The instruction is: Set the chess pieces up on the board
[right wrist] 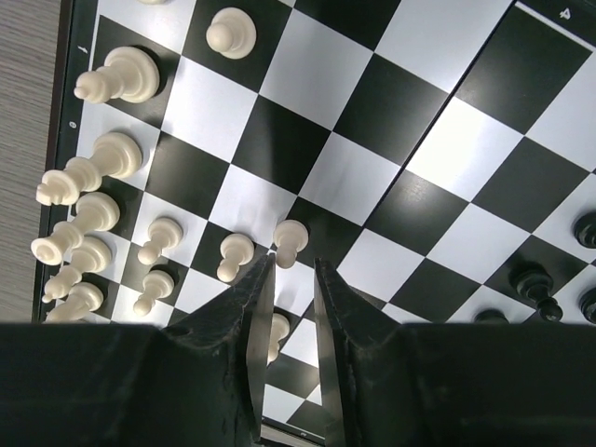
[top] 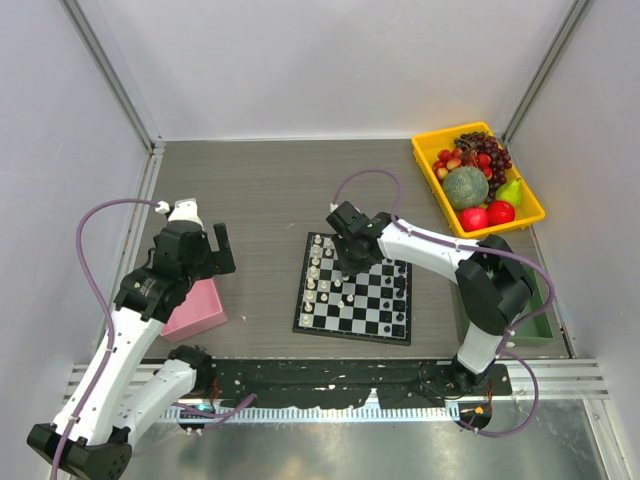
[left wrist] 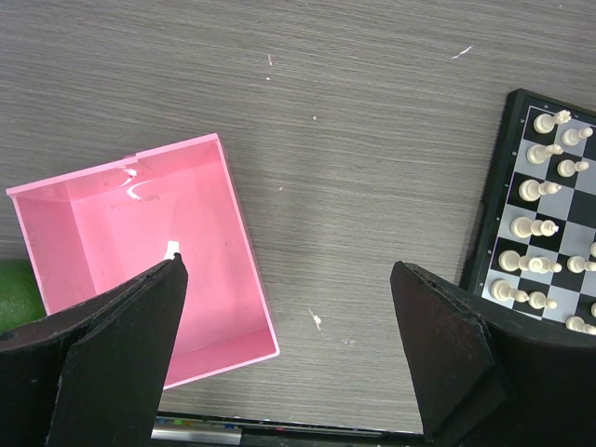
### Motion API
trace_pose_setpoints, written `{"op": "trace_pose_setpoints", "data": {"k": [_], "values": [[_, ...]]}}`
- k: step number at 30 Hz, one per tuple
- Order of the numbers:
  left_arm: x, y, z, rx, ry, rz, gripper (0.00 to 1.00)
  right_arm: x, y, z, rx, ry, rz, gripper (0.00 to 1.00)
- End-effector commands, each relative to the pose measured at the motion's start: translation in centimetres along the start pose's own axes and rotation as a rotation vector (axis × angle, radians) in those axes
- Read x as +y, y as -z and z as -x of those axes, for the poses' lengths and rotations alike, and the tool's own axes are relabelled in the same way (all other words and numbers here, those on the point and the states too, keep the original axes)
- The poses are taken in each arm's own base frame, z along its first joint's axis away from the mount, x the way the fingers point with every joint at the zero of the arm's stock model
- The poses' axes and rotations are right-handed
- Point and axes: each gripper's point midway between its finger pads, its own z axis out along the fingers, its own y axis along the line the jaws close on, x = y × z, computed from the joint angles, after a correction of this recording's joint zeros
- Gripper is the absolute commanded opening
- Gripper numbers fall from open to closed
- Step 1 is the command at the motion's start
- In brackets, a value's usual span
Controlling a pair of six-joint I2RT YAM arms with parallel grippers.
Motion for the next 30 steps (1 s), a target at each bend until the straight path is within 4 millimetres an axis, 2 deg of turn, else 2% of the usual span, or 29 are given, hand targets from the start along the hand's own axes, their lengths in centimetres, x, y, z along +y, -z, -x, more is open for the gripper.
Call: {"op": "trace_pose_setpoints", "data": {"k": [1, 3, 6, 8, 10, 17, 23, 25, 30], "values": [[0.0, 0.0, 1.0, -0.044, 0.003, 0.001, 0.99, 0.4, -0.2, 0.2, -0.01, 0.005, 0.017, 0.29], [0.1, 0.0, 0.9, -0.044, 0.003, 0.001, 0.99, 0.4, -0.3, 0.2, -0.008, 0.006, 0.018, 0.28], [0.1, 0.0, 0.9, -0.042, 0.002, 0.003, 0.99, 0.6, -0.3, 0.3, -0.007, 0.011, 0.03, 0.18], [0.2, 0.1, 1.0, -0.047, 0.004, 0.005, 0.99, 1.0, -0.1, 0.7, -0.017, 0.015, 0.042, 0.11], [0.2, 0.1, 0.9, -0.046, 0.003, 0.005, 0.99, 1.4, 0.2, 1.4, -0.03, 0.016, 0.056, 0.09], [0.2, 0.1, 0.9, -0.044, 0.004, 0.004, 0.99, 2.6, 0.9, 4.0, -0.079, 0.026, 0.075, 0.09], [0.4, 0.2, 0.9, -0.044, 0.002, 0.012, 0.99, 3.3, -0.2, 4.8, -0.067, 0.03, 0.08, 0.09], [0.4, 0.2, 0.9, -0.044, 0.004, 0.012, 0.99, 3.3, 0.0, 4.9, -0.072, 0.028, 0.077, 0.1], [0.3, 0.2, 1.1, -0.048, 0.002, 0.012, 0.99, 2.1, 0.5, 3.9, -0.076, 0.03, 0.043, 0.25]]}}
